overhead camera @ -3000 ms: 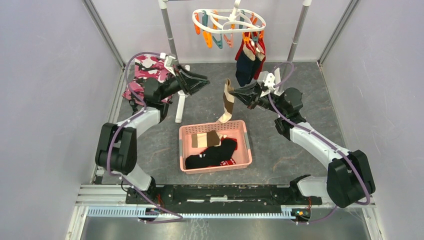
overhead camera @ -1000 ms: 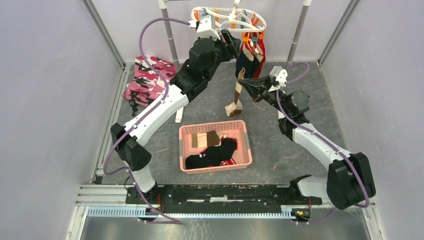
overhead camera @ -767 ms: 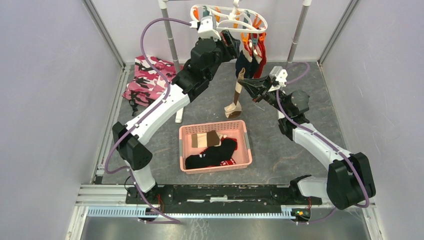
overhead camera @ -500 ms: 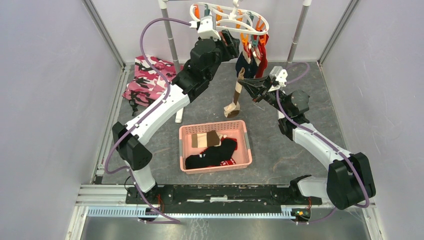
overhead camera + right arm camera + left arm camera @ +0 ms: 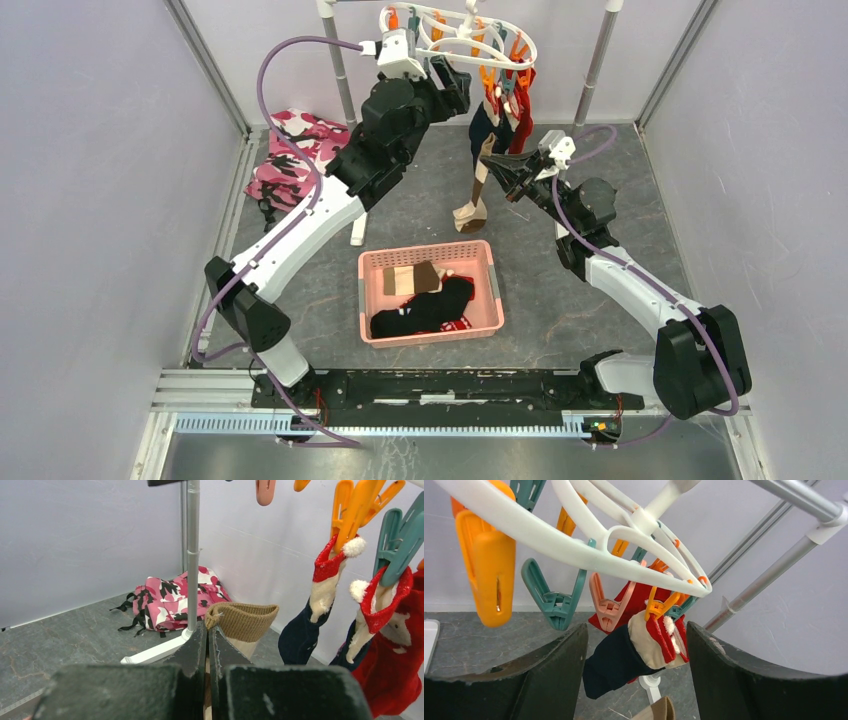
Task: Clip the socks to the hanger
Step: Open the clamp at the hanger.
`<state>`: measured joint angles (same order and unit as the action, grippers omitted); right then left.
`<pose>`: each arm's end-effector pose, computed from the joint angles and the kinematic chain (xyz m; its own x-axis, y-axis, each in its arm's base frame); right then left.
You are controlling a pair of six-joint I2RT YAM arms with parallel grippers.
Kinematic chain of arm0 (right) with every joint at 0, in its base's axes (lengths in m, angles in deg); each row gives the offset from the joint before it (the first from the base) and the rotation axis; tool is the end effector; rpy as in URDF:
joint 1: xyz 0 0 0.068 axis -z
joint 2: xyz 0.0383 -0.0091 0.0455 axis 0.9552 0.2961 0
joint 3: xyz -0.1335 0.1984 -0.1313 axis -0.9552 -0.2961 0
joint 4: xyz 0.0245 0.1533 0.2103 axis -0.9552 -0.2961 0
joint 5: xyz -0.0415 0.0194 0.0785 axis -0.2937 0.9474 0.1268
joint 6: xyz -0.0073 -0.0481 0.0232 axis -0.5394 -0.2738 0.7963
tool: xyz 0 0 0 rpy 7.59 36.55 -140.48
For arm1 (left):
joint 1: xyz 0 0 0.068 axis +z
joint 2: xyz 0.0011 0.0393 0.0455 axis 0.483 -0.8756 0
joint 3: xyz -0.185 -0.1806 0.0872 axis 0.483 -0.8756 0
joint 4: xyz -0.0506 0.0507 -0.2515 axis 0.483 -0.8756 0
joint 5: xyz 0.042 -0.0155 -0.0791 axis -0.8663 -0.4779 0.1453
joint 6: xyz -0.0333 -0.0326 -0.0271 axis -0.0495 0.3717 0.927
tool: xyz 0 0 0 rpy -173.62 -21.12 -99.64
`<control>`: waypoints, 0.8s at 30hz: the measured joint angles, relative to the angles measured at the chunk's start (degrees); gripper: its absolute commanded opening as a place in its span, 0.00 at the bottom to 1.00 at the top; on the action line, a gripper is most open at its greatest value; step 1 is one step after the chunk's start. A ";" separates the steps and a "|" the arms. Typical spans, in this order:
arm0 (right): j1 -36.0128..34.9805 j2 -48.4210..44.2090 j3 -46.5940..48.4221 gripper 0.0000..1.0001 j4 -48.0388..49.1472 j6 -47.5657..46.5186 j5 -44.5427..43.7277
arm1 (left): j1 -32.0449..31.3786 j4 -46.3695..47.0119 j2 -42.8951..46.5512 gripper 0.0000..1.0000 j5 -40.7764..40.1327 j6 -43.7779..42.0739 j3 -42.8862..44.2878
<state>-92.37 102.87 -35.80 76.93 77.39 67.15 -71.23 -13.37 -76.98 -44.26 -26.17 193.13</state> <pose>0.2616 0.1123 0.3375 0.2099 0.2270 -0.9510 -0.7817 0.6231 -0.0238 0.2976 -0.2517 0.4772 -0.0830 -0.4473 -0.8905 0.3131 0.8367 -0.4494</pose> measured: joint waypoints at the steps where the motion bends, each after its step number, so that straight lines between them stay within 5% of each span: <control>1: 0.00 0.00 0.00 0.00 -0.33 -0.22 -0.35 | 0.02 -0.09 0.35 0.79 0.09 0.00 0.00; 10: 0.00 0.00 0.00 0.00 -0.98 -0.68 -1.31 | 0.74 -6.40 1.44 0.77 1.07 2.16 2.32; 24: 0.00 0.00 0.00 0.00 -0.96 -0.66 -1.31 | 0.81 -8.55 5.88 0.61 7.65 6.97 2.80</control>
<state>-92.37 102.87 -35.80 75.97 76.73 65.84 -70.42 -21.92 -71.10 -36.61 -19.20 195.93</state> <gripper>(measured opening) 0.010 0.630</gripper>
